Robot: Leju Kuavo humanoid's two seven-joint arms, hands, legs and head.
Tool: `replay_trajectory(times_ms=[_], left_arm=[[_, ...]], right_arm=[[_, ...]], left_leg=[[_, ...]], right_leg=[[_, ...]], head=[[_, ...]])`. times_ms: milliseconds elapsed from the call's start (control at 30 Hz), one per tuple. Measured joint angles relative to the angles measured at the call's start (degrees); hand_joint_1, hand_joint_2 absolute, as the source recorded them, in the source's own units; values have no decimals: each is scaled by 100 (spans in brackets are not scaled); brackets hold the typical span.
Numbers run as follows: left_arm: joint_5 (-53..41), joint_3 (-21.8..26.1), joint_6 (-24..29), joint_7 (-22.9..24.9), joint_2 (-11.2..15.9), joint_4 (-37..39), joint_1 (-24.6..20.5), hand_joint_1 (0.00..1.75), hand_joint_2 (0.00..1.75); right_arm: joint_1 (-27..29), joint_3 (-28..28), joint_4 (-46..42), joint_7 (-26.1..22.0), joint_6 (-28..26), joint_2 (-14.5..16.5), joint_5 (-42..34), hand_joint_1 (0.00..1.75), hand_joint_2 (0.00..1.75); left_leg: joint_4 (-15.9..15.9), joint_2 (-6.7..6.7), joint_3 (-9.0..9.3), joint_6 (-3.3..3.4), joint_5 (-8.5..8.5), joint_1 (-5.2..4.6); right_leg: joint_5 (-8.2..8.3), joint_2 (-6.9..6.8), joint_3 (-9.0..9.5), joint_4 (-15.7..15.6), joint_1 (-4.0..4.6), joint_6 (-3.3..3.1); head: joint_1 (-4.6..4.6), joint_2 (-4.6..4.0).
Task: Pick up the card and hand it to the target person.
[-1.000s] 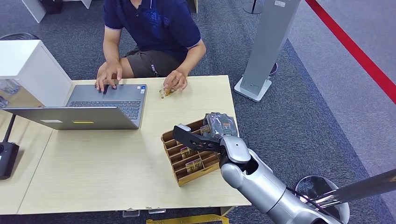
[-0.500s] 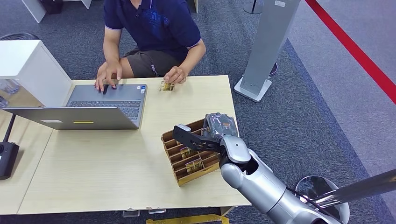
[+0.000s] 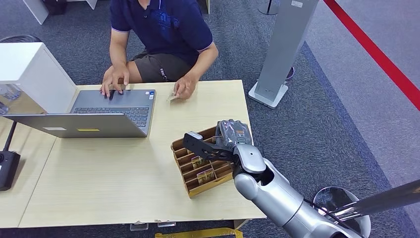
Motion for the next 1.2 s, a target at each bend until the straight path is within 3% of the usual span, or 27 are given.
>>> replay_trajectory(times_ms=[133, 633, 1200], left_arm=[[54, 0, -32, -15, 0, 2, 0, 0, 175], [154, 2, -46, -71, 0, 3, 2, 0, 175], [163, 2, -34, -91, 0, 11, 4, 0, 175]], right_arm=[[-2, -3, -15, -6, -2, 0, -2, 148, 175], [37, -8, -144, -57, -33, -53, 3, 148, 175], [-226, -52, -1636, -4, -12, -221, 313, 148, 175]], left_leg=[[0, 0, 0, 0, 0, 0], [0, 0, 0, 0, 0, 0], [0, 0, 0, 0, 0, 0]], right_leg=[[0, 0, 1, 0, 0, 0], [0, 0, 0, 0, 0, 0], [0, 1, 0, 0, 0, 0]], head=[[1, 0], [2, 0], [-1, 0]])
